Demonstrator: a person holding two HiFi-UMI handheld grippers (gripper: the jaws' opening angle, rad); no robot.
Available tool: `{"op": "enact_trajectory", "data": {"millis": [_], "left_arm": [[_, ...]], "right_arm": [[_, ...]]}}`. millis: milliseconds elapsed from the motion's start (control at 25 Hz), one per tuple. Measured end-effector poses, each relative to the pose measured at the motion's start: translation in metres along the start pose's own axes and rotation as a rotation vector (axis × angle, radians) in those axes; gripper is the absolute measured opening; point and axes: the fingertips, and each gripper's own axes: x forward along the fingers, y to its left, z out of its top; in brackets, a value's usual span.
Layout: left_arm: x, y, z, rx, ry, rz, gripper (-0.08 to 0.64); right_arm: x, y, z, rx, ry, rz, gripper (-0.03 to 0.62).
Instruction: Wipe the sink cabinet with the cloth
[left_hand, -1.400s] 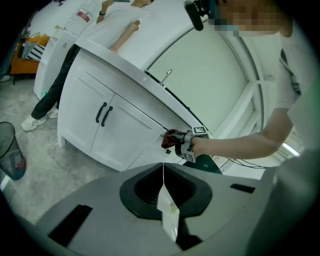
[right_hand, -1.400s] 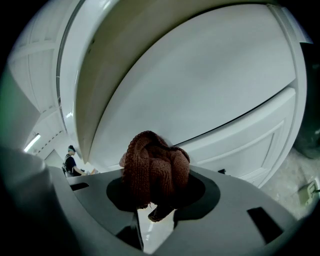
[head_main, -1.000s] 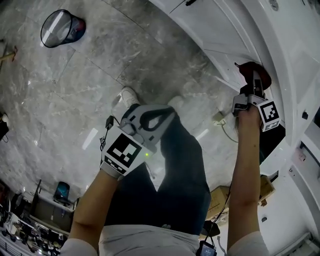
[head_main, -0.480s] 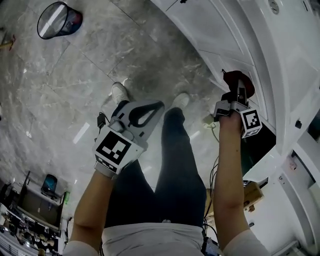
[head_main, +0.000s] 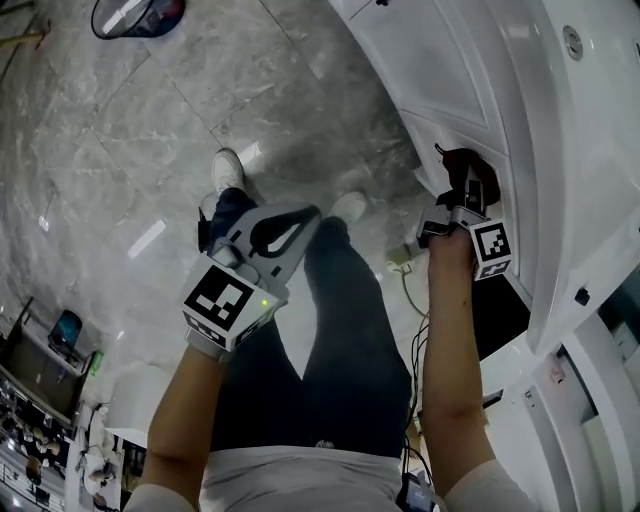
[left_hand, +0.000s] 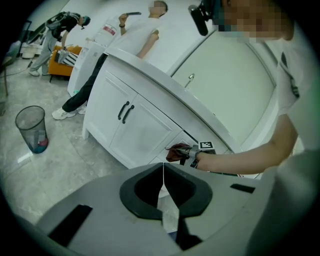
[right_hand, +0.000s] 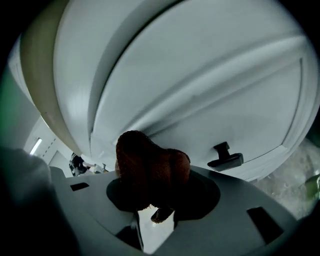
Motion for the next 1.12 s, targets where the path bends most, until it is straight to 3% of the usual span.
{"op": "enact_trajectory", "data": {"millis": [280, 480, 880, 1120], "left_arm": [[0.011, 0.004, -0.009, -0.012, -0.004, 0.056, 0.015], [0.011, -0.003, -0.013, 0.002, 0.007, 0.07, 0.015], [0.023, -0.027, -0.027, 0.023, 0.049, 0.03, 0.015], [0.024, -0.036, -0.03, 0.059, 0.064, 0.017, 0.015]], "right_arm": [[0.026, -0.024, -0.025, -0.019, 0.082, -0.006, 0.155], [0.031, -0.03, -0.033, -0.004, 0.075, 0.01, 0.15], [0.032, -0.04, -0.037, 0.168, 0.055, 0.081, 0.147], [0.014, -0.062, -0.03, 0.276, -0.011, 0.087, 0.147]]}}
